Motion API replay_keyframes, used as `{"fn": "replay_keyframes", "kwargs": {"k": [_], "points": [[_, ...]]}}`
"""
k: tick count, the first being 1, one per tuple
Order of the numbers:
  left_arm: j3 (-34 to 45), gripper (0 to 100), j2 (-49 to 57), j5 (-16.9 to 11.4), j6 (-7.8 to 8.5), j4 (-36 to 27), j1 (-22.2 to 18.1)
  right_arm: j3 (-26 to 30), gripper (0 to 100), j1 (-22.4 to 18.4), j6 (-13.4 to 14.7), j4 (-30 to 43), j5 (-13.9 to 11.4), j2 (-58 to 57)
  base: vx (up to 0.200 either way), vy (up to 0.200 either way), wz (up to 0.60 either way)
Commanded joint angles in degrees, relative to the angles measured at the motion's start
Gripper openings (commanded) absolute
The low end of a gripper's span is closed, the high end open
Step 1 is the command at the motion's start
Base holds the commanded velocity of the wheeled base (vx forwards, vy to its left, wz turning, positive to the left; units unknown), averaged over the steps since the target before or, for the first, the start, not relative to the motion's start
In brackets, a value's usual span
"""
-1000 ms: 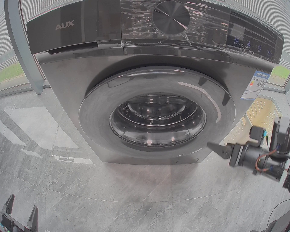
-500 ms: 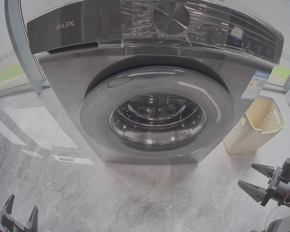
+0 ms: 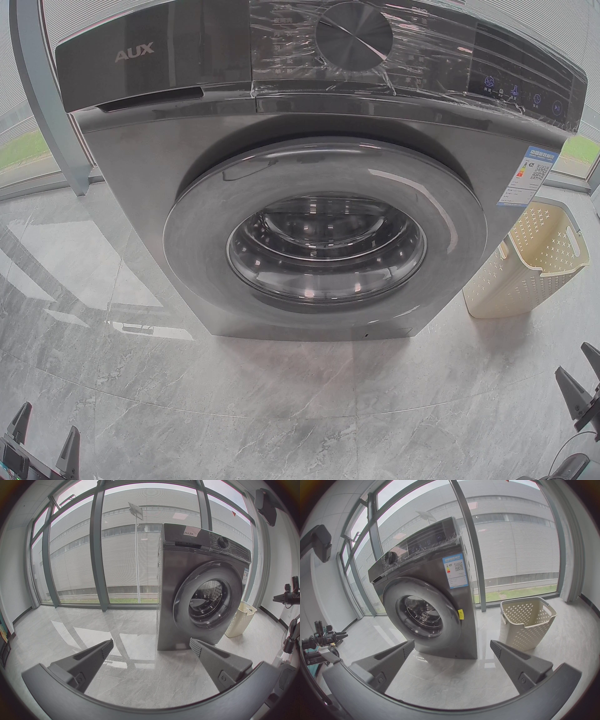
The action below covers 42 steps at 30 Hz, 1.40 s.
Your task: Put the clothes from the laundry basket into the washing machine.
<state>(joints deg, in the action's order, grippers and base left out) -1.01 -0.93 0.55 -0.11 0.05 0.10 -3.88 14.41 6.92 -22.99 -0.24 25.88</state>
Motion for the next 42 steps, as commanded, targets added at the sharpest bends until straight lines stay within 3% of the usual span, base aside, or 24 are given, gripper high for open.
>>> {"fn": "replay_keyframes", "kwargs": {"k": [1, 10, 12, 16, 18, 19, 21, 26, 29, 42], "points": [[1.0, 100, 0.8, 0.0, -0.07, 0.0, 0.0, 3.3, 100, -5.0, -1.3, 5.3, -0.7, -12.7, 0.0, 0.0, 0.0], [1.0, 100, 0.8, 0.0, -0.07, 0.0, 0.0, 3.9, 100, -12.0, -3.3, 16.5, -1.0, -22.3, 0.0, 0.0, 0.0], [1.0, 100, 0.8, 0.0, -0.07, 0.0, 0.0, 3.7, 100, -14.3, -3.3, 20.4, -3.4, -25.9, 0.0, 0.0, 0.0], [1.0, 100, 0.8, 0.0, -0.07, 0.0, 0.0, 3.8, 100, -14.3, -3.4, 19.9, -3.0, -25.9, 0.0, 0.0, 0.0], [1.0, 100, 0.8, 0.0, -0.15, 0.0, 0.1, 3.9, 100, -14.3, -3.7, 20.1, -1.3, -25.9, 0.0, 0.0, 0.0], [1.0, 100, 0.8, 0.0, -0.24, 0.0, 0.1, 3.9, 100, -14.3, -4.3, 21.1, 1.1, -25.9, 0.0, 0.0, 0.0], [1.0, 100, 0.8, 0.0, -0.33, 0.0, 0.1, 3.9, 100, -14.3, -4.6, 22.1, 2.4, -25.9, 0.0, 0.0, 0.0], [1.0, 100, 0.8, 0.0, -0.24, 0.0, 0.1, 3.9, 100, -14.3, -6.5, 22.8, 1.3, -25.9, 0.0, 0.0, 0.0], [0.9, 100, 0.8, 0.0, -0.42, 0.0, 0.1, 3.9, 100, -14.4, -7.8, 22.6, -2.0, -25.9, 0.0, 0.0, 0.0], [0.9, 100, 0.8, -0.1, -0.42, 0.0, 0.1, 3.9, 100, -14.4, -7.7, 22.6, -2.0, -25.9, 0.0, 0.0, 0.0]]}}
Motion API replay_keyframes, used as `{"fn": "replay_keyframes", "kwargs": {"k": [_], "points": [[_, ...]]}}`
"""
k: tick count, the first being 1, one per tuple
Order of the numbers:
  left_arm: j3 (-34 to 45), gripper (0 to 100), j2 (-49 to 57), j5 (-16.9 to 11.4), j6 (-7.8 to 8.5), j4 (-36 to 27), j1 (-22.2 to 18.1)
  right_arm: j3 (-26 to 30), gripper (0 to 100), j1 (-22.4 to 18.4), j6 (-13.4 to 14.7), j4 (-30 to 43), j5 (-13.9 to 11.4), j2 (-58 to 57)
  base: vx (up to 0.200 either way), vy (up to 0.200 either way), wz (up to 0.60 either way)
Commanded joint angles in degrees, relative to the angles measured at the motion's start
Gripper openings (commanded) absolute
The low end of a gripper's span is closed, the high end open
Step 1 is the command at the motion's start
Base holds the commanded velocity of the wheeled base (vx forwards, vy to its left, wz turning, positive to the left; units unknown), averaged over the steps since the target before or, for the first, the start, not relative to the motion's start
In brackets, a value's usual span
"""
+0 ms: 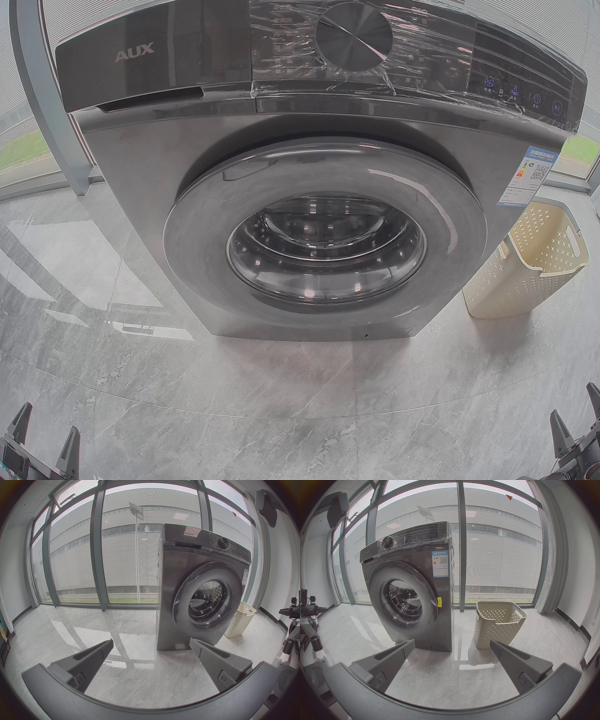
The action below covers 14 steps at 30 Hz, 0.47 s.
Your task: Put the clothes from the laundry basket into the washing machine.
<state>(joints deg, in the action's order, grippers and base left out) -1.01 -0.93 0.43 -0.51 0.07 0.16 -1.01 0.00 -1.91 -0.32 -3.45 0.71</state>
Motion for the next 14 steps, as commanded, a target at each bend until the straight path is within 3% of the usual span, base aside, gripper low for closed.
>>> {"fn": "replay_keyframes", "kwargs": {"k": [1, 14], "points": [[0.9, 100, 0.8, 0.0, -0.02, 0.0, 0.0, 1.0, 100, 0.0, 1.0, 0.1, 1.2, -0.7, 0.0, 0.0, 0.0], [0.9, 100, 0.8, 0.0, 0.34, 0.0, 0.0, 1.0, 100, 0.1, 1.1, 0.1, 1.2, -0.7, 0.0, 0.0, 0.0]]}}
